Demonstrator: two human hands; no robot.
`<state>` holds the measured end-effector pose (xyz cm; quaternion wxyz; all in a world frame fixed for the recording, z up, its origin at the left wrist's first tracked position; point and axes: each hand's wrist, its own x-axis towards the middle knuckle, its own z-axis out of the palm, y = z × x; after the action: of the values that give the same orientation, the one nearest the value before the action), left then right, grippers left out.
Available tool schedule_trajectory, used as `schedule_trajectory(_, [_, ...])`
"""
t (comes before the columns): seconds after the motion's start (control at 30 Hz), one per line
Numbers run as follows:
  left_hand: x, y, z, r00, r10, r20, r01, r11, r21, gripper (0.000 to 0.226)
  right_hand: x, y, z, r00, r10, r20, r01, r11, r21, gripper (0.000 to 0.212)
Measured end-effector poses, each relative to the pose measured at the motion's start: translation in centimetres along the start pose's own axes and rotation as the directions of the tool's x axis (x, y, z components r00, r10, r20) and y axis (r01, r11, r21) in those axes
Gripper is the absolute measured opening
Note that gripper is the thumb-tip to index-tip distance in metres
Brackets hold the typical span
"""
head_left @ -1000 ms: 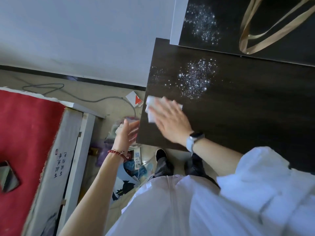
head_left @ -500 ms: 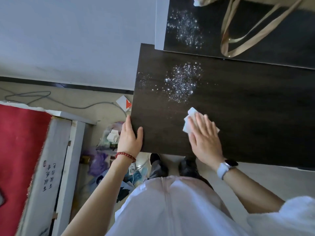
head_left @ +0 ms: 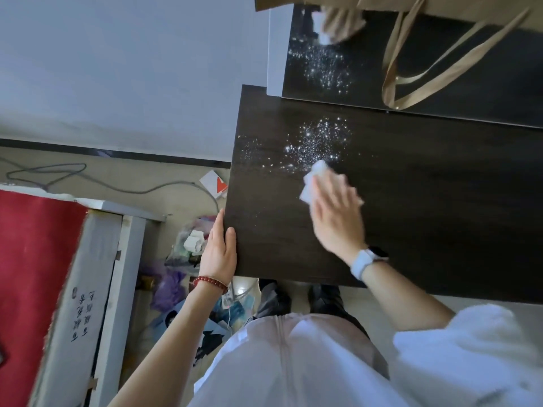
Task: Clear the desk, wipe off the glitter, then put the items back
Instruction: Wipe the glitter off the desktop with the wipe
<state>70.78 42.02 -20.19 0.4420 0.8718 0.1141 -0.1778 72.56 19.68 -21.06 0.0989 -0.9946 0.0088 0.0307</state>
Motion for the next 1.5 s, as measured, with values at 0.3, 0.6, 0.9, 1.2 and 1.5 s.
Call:
schedule_trajectory(0.3, [1.3, 0.8, 0.0, 0.999, -0.024, 0.022, 0.025, 0.999, -0.026, 0.043, 5.1, -6.9, 0.7, 0.999, 0.004, 0.048, -0.008, 0.995, 0.1, 0.055])
schedule_trajectory(0.6, [1.9, 1.3, 0.2, 0.999, -0.036, 0.021, 0.037, 0.999, -0.037, 0.044, 6.1, 5.1, -2.5, 0.931, 0.359, 0.069, -0.363, 0.93, 0.054, 0.053])
schedule_trajectory(0.9, [2.0, 1.1, 0.1, 0.999, -0.034, 0.006, 0.034, 0.998, -0.06, 0.043, 5.9, -6.9, -1.0, 0.932, -0.313, 0.182, 0.289, 0.946, 0.146, 0.049])
schedule_trajectory(1.2, [2.4, 0.2, 0.4, 1.0, -0.008, -0.007, 0.007, 0.996, -0.087, 0.049, 13.5, -1.6, -1.8, 0.957, 0.291, -0.003, -0.287, 0.948, 0.14, 0.056])
schedule_trajectory(1.5, [2.6, 0.0, 0.4, 1.0, -0.005, 0.006, 0.005, 0.999, -0.054, 0.043, 10.6, 3.5, -2.4, 0.916, 0.4, -0.019, -0.397, 0.913, 0.091, 0.048])
